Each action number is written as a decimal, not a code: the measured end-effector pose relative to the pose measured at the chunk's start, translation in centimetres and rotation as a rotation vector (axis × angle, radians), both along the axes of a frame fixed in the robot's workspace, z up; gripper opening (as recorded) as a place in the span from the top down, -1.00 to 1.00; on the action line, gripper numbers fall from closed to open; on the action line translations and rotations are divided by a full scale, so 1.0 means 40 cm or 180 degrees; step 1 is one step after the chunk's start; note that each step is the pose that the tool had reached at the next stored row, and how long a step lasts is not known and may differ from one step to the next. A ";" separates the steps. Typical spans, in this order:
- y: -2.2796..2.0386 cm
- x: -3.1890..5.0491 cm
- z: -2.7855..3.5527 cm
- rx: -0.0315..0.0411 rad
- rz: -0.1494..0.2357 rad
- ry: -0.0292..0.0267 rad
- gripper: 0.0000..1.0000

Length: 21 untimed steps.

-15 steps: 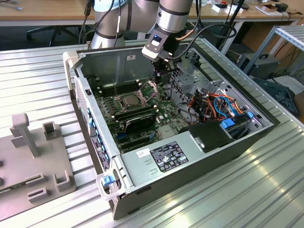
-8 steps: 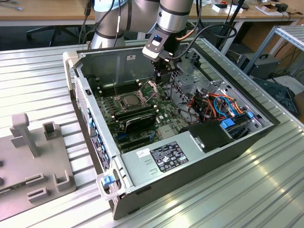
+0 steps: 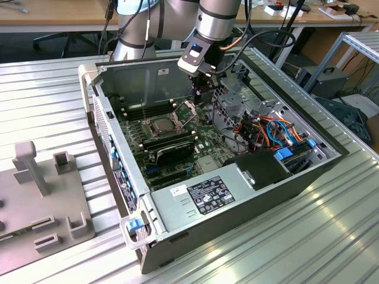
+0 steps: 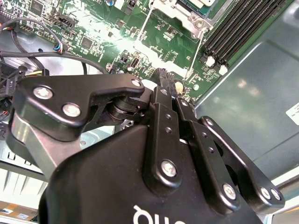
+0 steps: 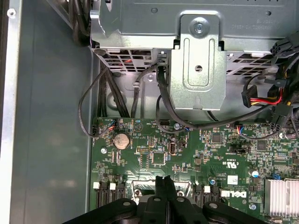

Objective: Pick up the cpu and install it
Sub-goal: 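Close the cpu cover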

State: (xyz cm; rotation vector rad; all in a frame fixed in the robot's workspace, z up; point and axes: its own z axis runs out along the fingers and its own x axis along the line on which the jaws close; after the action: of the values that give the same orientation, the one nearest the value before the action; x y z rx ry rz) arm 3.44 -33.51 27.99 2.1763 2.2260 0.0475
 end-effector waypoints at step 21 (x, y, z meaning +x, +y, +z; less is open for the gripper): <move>0.000 0.041 -0.048 0.0000 0.0000 0.0000 0.79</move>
State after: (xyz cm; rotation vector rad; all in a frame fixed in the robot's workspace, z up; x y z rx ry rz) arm 5.08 -33.51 26.06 2.1762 2.2260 0.0473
